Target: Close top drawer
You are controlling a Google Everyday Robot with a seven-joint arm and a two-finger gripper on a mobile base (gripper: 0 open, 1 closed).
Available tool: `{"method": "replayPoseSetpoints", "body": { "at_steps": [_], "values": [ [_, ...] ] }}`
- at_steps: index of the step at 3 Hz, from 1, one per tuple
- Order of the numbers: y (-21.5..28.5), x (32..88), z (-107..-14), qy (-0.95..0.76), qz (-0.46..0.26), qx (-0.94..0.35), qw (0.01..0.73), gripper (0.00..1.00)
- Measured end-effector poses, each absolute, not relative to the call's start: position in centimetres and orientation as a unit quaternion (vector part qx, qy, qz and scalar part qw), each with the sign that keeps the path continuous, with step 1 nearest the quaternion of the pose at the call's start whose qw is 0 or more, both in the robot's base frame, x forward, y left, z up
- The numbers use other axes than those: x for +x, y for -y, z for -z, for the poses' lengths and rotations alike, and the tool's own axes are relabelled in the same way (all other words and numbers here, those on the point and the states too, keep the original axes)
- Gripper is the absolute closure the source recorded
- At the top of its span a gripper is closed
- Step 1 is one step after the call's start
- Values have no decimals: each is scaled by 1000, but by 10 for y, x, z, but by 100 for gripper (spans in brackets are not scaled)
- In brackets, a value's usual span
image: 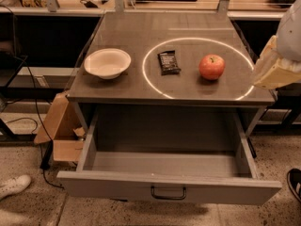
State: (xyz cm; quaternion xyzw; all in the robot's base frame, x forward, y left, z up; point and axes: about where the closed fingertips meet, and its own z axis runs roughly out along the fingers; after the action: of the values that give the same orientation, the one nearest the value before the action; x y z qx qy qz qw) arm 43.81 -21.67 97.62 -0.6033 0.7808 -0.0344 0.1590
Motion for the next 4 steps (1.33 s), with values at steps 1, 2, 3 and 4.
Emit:
{"method": "replayPoseSetpoints", "body": {
  "at_steps": [1, 2, 3, 4],
  "values": [
    [236, 432, -951, -799, 40, -581, 149, 100],
    [257, 423, -918, -818, 33, -560, 128, 100],
    [280, 412, -877, -839, 13, -534, 102, 100],
    [281, 411, -873, -840, 10, -534, 99, 100]
  ]
}}
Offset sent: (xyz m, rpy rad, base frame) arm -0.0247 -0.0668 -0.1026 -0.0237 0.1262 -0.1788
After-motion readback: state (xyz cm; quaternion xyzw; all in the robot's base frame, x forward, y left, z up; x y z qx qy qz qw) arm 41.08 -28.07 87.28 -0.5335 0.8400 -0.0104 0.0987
